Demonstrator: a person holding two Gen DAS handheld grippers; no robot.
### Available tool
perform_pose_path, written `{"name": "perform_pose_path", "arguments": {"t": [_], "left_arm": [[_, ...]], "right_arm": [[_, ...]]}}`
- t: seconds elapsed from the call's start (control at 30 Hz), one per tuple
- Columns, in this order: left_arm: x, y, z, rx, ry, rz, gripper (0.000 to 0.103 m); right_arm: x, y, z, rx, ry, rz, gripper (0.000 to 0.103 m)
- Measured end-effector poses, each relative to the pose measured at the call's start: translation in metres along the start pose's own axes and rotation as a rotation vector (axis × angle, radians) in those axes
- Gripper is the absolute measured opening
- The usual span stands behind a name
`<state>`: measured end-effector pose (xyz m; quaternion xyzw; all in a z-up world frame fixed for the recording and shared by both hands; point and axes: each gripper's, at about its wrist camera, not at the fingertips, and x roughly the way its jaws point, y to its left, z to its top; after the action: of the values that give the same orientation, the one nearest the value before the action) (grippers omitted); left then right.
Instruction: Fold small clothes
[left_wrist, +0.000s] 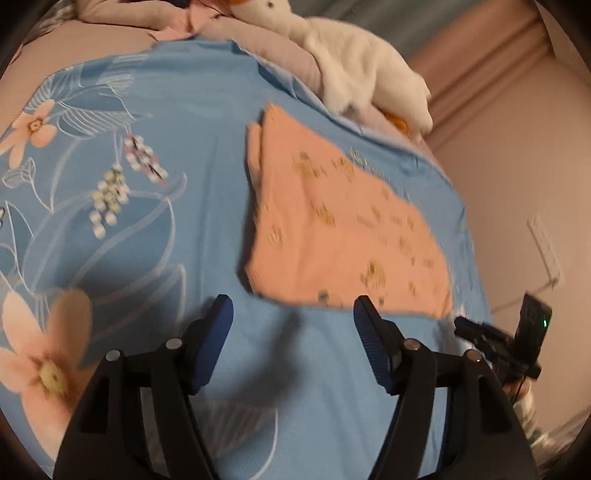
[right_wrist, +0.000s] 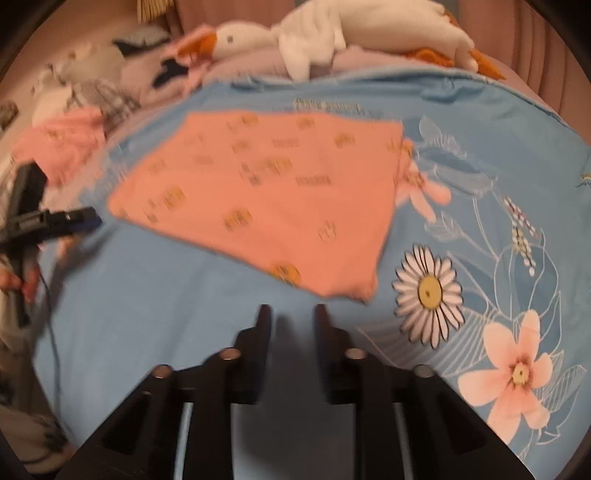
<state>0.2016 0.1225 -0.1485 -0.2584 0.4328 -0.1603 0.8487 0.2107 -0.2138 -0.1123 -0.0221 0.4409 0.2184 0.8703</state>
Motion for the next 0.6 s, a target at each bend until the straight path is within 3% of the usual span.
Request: {"name": "perform_pose_path", "arguments": {"t": [0.03,0.07,0.2,0.4,0.43,0.57,0.6], "left_arm": [[0.004,0.003,0.007,-0.034,-0.002,-0.023,0.068],[0.006,0.007,0.010,-0.057,-0.002,-0.043,0.068],[0.041,0.018,0.035,-0.182,0.032,-0.135,0.068],[0.075,0.018,0.069,-0.221,0.061,-0.189,0.068],[0.079,0.018,0.074,-0.223,0.066,-0.197,0.068],[0.092,0.014,0.088,-0.229,0.069,-0.204,0.064],[0.095,0.012,0.090,-0.222,0.066,-0.189,0.056]], "right_arm": [[-0.001,0.002,0.004,0.006,-0.017,0.016,0.048],[0.000,0.005,0.009,0.014,-0.035,0.034,0.049],[0.020,0.015,0.031,0.075,-0.069,0.132,0.049],[0.068,0.022,0.071,0.192,-0.053,0.251,0.049],[0.078,0.022,0.081,0.207,-0.042,0.255,0.047],[0.115,0.017,0.121,0.301,-0.032,0.262,0.021],[0.120,0.014,0.126,0.327,-0.033,0.262,0.020]]}}
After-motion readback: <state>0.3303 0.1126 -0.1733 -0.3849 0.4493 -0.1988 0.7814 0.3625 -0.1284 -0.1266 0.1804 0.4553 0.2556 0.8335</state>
